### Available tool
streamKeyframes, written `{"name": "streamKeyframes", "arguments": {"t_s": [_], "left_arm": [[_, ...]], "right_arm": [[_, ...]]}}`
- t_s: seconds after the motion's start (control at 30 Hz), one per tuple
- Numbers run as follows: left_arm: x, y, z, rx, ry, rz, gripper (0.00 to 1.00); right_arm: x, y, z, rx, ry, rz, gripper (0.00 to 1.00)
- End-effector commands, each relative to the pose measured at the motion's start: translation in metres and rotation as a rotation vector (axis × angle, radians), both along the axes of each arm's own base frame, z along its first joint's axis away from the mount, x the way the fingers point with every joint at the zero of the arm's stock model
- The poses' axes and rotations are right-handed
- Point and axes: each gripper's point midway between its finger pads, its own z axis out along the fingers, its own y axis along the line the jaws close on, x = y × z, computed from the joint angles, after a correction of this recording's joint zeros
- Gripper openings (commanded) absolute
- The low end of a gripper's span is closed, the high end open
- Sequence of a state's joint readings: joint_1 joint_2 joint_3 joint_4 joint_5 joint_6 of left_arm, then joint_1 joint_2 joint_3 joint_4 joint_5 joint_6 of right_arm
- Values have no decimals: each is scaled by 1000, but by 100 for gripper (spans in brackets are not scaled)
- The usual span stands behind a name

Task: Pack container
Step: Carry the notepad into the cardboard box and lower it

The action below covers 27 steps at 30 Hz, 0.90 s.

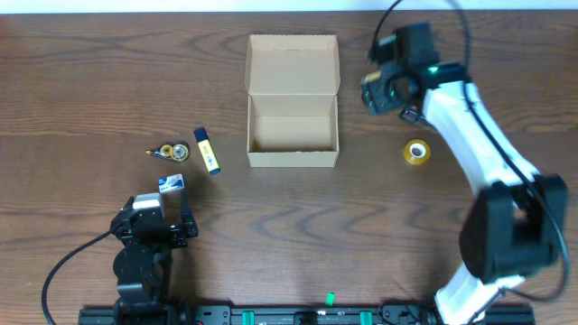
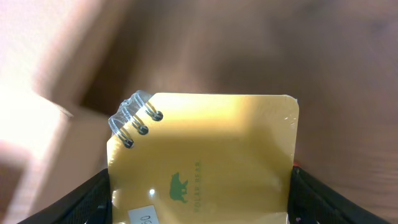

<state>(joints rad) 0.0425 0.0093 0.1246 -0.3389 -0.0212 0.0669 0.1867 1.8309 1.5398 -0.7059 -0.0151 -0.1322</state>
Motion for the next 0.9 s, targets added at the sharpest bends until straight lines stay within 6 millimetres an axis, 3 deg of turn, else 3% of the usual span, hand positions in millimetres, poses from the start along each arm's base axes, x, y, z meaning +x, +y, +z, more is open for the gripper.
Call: {"name": "streamKeyframes", "arguments": {"t_s": [0.0, 0.1, 0.2, 0.33, 0.47, 0.67, 0.87], "left_arm": [[-1, -2, -12, -10, 33, -13, 95], [-1, -2, -12, -10, 33, -13, 95], [-1, -2, -12, -10, 33, -13, 95], [-1, -2, -12, -10, 33, -13, 95], [-1, -2, -12, -10, 33, -13, 95], [-1, -2, -12, -10, 32, -13, 95], [-1, -2, -12, -10, 33, -13, 95]], "right_arm": [[-2, 16, 54, 85, -106, -48, 56], [-10, 44, 79, 123, -161, 20, 55], [-20, 84, 87, 139, -184, 110, 58], [-42, 147, 78, 89, -200, 332, 58], [-70, 201, 49, -17, -178, 588, 59], [-89, 231, 6, -80, -108, 722, 58], [-98, 229, -22, -206, -66, 844, 57]]}}
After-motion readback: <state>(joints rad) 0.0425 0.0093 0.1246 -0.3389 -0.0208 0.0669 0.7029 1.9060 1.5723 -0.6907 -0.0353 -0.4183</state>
